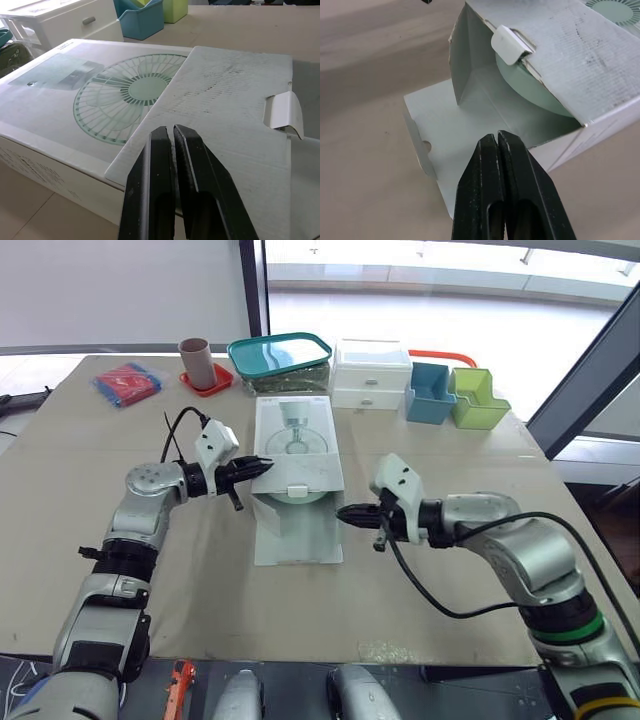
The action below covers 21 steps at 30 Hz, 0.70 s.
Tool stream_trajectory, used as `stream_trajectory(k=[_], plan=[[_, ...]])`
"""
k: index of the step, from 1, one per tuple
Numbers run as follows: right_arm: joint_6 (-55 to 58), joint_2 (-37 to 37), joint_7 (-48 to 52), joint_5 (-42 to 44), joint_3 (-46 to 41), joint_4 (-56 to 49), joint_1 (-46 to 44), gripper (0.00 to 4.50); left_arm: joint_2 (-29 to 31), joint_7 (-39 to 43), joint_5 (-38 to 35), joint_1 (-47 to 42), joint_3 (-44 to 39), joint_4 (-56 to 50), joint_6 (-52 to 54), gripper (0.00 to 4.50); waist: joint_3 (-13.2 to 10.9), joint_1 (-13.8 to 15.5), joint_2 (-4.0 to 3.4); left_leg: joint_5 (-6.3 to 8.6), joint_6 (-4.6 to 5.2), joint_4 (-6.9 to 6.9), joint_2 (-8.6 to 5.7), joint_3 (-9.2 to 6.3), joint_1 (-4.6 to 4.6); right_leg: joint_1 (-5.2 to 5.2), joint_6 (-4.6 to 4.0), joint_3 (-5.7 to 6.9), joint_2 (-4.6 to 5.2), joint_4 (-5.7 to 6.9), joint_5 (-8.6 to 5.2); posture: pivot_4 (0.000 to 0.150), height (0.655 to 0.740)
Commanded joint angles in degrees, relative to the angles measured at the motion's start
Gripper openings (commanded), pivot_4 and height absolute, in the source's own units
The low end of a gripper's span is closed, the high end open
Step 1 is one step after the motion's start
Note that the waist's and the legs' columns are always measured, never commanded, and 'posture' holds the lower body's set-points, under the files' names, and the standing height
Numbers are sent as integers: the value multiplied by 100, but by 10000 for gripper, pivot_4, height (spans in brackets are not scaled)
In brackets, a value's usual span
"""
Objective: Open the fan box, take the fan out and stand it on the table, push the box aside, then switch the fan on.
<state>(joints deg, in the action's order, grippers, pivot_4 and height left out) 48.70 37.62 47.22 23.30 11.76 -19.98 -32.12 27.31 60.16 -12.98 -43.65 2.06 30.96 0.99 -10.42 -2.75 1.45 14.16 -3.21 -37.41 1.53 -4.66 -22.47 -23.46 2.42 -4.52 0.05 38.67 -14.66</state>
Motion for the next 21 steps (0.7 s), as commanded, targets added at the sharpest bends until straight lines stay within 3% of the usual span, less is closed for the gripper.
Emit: stream_trajectory(k=[1, 14, 21], plan=[[-464, 178, 154, -221, -82, 242, 19, 431, 16, -31, 58, -12, -49, 72, -47, 2700, 0, -7, 0, 0, 0, 0, 1, 0, 2, 0, -2, 0, -2, 0, 1, 1500, 7400], [-841, -54, -194, -867, 43, 1079, -59, 431, 65, 4, 81, 12, -64, 45, -72, 2700, 0, -2, 0, 0, 0, -1, 1, 0, 0, -1, -2, -1, -1, 0, 1, 1500, 7400], [-934, -583, -721, -1141, -86, 1620, -418, 431, 60, 11, 103, -7, -54, 48, -68, 2700, 0, -11, 0, -1, -1, -1, 2, 1, 2, -1, -4, -2, -2, 2, 2, 1500, 7400]])
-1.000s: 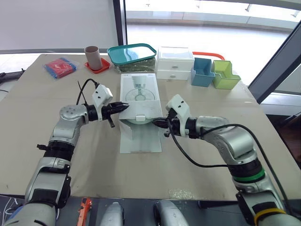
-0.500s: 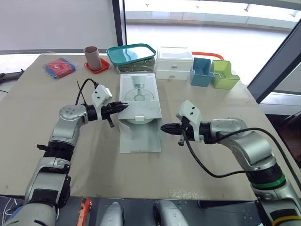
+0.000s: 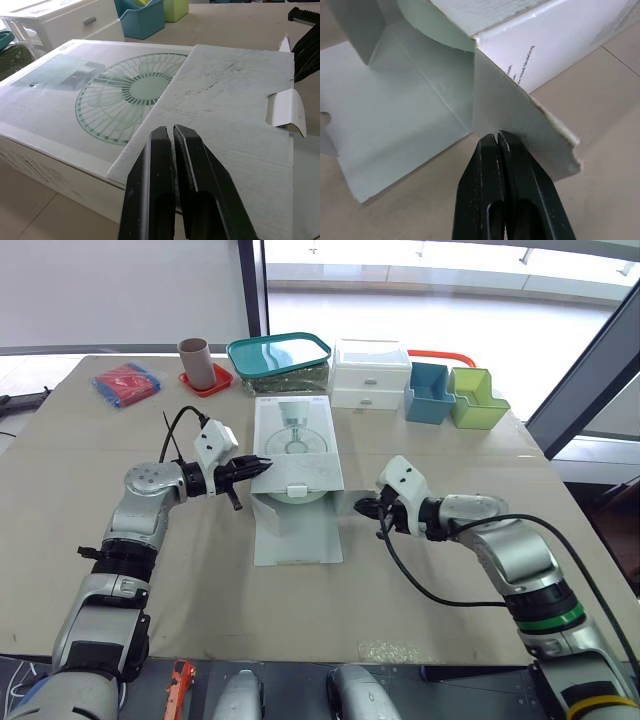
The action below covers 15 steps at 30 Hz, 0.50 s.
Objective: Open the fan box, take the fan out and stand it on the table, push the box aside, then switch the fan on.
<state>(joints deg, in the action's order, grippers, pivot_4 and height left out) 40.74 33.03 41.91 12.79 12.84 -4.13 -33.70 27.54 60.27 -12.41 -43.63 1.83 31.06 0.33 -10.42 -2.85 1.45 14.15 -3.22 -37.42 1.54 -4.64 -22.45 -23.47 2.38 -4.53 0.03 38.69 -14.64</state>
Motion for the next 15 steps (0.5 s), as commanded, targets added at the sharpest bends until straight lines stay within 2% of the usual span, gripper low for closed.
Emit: stream_trajectory(k=[1, 15], plan=[[-177, -172, -216, -120, -188, 78, -299, 431, 28, -3, 54, -11, -22, 33, -8, 2700, 0, 3, 0, 0, 0, 0, 0, 0, 0, 0, -1, 0, 0, 0, 0, 1500, 7400], [-116, -569, -62, 62, -260, -85, -450, 431, 23, -40, 60, 32, -21, -22, -17, 2700, 0, 6, 0, 0, 0, 0, 0, -1, -1, 0, 0, 1, 1, 1, 0, 1500, 7400]])
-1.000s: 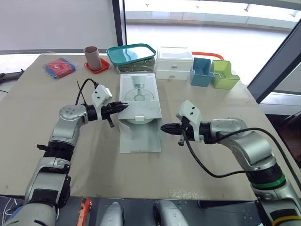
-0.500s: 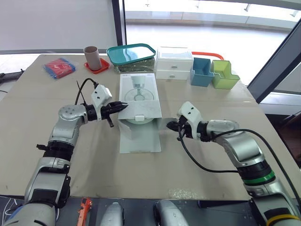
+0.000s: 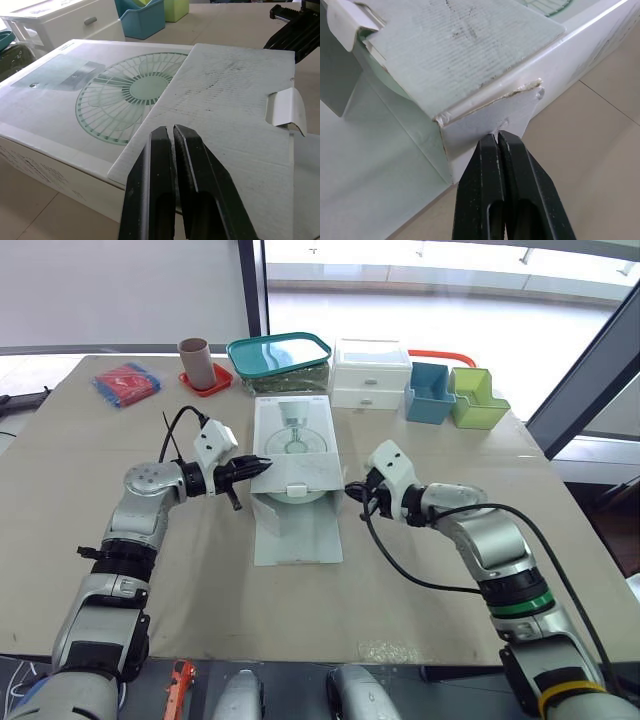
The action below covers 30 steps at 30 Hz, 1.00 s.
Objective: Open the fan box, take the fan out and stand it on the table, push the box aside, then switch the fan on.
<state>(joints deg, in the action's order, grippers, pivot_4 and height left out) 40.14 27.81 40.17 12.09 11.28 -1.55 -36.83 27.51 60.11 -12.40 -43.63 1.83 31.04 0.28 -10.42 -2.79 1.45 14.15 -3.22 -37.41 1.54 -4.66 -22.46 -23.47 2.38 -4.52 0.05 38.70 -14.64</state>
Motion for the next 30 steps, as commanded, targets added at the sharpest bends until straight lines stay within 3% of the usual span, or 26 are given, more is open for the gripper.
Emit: stream_trajectory(k=[1, 10, 21, 30], plan=[[-79, -42, 130, 106, -66, -385, -135, 431, 28, -26, 60, 43, -18, -36, -12, 2700, 0, -1, 0, 0, 0, 0, 0, 0, 0, 0, 0, 0, 0, 0, 0, 1500, 7400], [-101, -81, 230, 92, -24, -535, -73, 431, 56, -48, 64, 113, -17, -128, 8, 2700, 0, -14, 0, 0, 0, 0, 1, 0, 1, -1, -1, 0, -1, 1, 0, 1500, 7400], [-312, 849, 1031, 502, -558, -1013, 376, 431, 70, -81, 86, 41, -30, 26, -71, 2700, 0, -17, 0, 0, 1, 0, -1, 3, 1, 1, 0, -2, 1, -1, 0, 1500, 7400], [131, 356, 668, 1068, -925, -982, -96, 431, 27, -96, 102, 62, -11, 15, -83, 2700, 0, -2, 0, 0, 0, 0, 3, 0, 3, 2, -1, -2, -4, 2, 1, 1500, 7400]])
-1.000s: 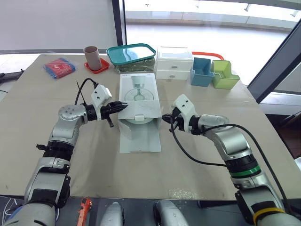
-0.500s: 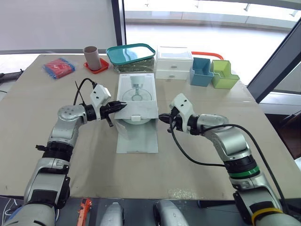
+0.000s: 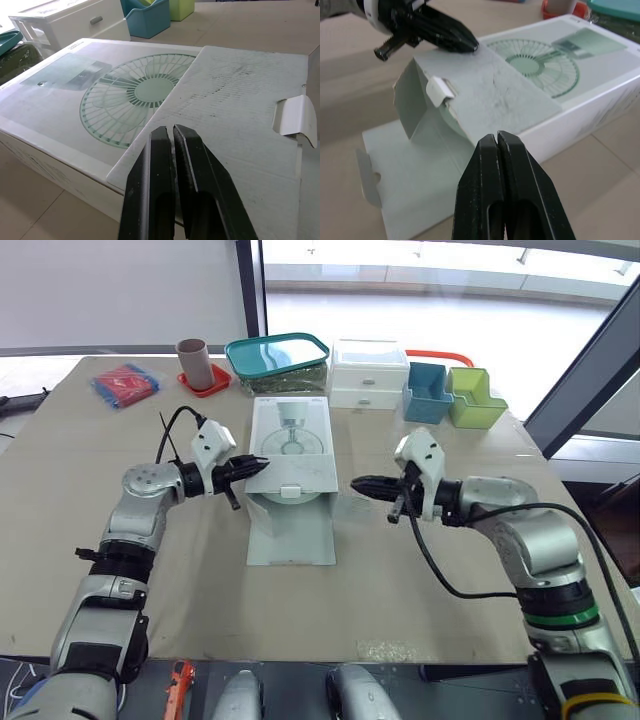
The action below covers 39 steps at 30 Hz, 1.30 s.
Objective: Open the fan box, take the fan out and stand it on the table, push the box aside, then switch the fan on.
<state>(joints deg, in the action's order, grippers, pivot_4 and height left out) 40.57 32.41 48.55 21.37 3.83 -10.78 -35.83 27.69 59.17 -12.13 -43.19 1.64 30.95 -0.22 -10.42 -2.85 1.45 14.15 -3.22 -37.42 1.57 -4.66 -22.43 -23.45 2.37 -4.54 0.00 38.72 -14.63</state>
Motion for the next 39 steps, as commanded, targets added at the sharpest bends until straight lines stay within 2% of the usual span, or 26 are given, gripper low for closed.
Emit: stream_trajectory(k=[1, 10, 17, 21, 26, 30, 33, 39], plan=[[81, -166, -213, 127, -125, -48, -242, 431, 15, 2, 73, 18, 3, 26, -35, 2700, 0, 7, 0, 0, 0, 0, 0, 0, 0, 0, 0, 0, 0, 0, 0, 1500, 7400], [-316, -542, -390, -398, 533, 550, -464, 431, 61, -3, 36, 67, -37, -91, 4, 2700, 0, 7, 0, 0, 0, 0, -1, 0, -1, -1, 1, 1, 1, 0, 0, 1500, 7400], [-635, -757, -591, -829, 668, 1417, -661, 431, 181, -18, -74, 69, -157, -352, 64, 2700, 0, 3, -1, 0, 0, 1, -1, 1, -2, -3, 0, 1, 2, 0, 0, 1500, 7400], [-691, -783, -576, -884, 654, 1531, -667, 431, 227, -22, -137, 119, -194, -582, 159, 2700, 0, 3, -1, 0, 0, 1, 0, 0, -2, -3, 0, 1, 3, 1, 0, 1500, 7400], [-715, -769, -576, -939, 677, 1541, -602, 431, 409, 320, -559, 435, -182, -1841, 674, 2700, 0, 0, 0, 0, 0, 1, 1, 0, -2, -3, -1, 2, 3, 1, 0, 1500, 7400], [-704, -798, -590, -957, 689, 1551, -606, 431, 597, 569, -674, 536, -78, -2391, 990, 2700, 0, 1, 0, 0, -1, 1, 0, 0, -1, -1, -1, 2, 4, 1, 0, 1500, 7400], [-704, -793, -556, -949, 723, 1465, -538, 431, 750, 735, -560, 546, 103, -2651, 1055, 2700, 0, 1, -1, 0, -1, 1, 0, 0, 0, -1, -1, 2, 2, 2, 0, 1500, 7400], [-736, -837, -613, -973, 719, 1501, -542, 431, 940, 1023, 68, 565, 686, -2463, 605, 2700, 0, 3, -1, 0, -1, 1, 0, 1, 1, 0, -2, 1, 2, 1, -1, 1500, 7400]])
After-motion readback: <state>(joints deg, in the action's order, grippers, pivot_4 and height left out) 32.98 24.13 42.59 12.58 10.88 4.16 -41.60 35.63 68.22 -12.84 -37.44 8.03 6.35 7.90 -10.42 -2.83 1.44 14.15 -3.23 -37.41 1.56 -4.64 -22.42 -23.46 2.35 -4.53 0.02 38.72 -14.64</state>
